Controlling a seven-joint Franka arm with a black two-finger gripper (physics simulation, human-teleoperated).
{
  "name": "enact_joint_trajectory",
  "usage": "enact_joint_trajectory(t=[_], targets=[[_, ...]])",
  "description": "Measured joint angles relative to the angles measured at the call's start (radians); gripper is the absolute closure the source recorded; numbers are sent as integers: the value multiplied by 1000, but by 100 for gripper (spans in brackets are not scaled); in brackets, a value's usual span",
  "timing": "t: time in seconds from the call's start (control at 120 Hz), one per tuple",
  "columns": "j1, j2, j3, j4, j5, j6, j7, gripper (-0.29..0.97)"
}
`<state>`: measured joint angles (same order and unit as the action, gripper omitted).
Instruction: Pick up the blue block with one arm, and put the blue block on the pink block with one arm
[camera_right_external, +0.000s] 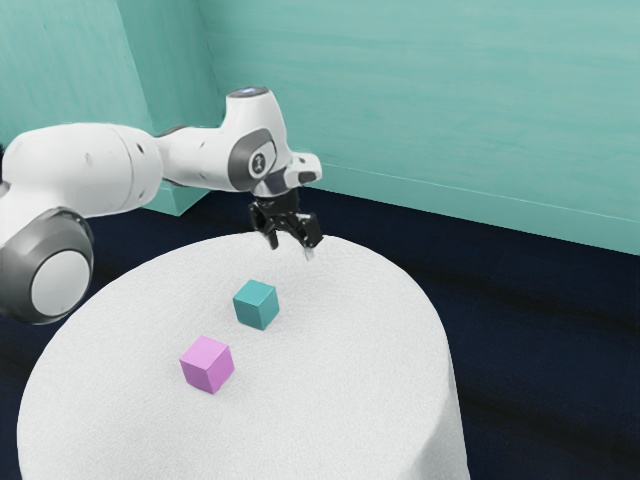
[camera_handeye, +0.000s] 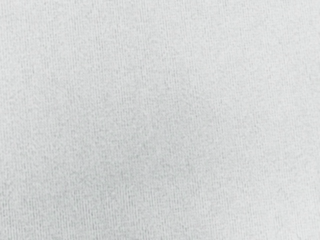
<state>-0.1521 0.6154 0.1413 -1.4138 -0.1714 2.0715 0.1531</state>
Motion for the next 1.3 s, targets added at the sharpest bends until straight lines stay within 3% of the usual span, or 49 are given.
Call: enact_joint_trajectory(t=[0.258,0.492,0.7,1.042,1.3], targets=[[34,-22,23,-37,-15,22,17,2],[9,-136,45,-279,-14,122,39,2],[4,-171,46,-364,73,192,59,2],[7,-126,45,-374,95,280,90,2],[4,-116,38,-373,62,303,105,2]])
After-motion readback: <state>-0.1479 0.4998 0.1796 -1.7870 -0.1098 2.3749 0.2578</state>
